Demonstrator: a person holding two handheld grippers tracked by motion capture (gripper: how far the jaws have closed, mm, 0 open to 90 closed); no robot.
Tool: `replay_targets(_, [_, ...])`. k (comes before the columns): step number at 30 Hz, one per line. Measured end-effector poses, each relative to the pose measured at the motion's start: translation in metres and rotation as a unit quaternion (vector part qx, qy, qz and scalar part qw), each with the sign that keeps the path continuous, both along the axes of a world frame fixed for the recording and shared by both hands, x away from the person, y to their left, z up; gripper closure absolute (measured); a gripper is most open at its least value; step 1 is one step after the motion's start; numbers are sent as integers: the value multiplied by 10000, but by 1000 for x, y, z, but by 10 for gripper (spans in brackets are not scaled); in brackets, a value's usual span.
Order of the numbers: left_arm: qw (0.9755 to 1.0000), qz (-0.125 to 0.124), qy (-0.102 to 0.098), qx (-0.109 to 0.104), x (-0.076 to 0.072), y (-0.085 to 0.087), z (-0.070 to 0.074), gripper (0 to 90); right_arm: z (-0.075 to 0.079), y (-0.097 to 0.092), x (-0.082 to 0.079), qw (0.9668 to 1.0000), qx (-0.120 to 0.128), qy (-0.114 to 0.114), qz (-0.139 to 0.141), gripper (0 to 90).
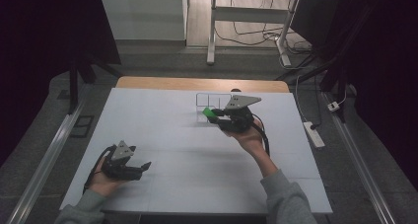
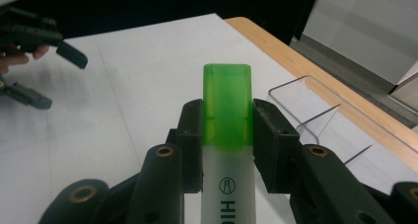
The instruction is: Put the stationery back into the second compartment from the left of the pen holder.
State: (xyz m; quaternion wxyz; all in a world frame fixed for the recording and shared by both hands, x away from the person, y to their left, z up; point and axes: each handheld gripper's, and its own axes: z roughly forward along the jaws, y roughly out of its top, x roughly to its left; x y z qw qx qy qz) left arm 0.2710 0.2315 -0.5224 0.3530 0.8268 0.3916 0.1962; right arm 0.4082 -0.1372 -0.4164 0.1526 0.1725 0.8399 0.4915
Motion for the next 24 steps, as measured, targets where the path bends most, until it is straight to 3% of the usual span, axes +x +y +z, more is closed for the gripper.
replay_targets(8, [10000,-27,19,-18,0,0,-1,176,10,-1,11,9996,142,-42,-231,664])
replay_targets(24, [10000,-51,55,52,1,0,-2,177,11,-1,26,9986,319,-59,-410,663])
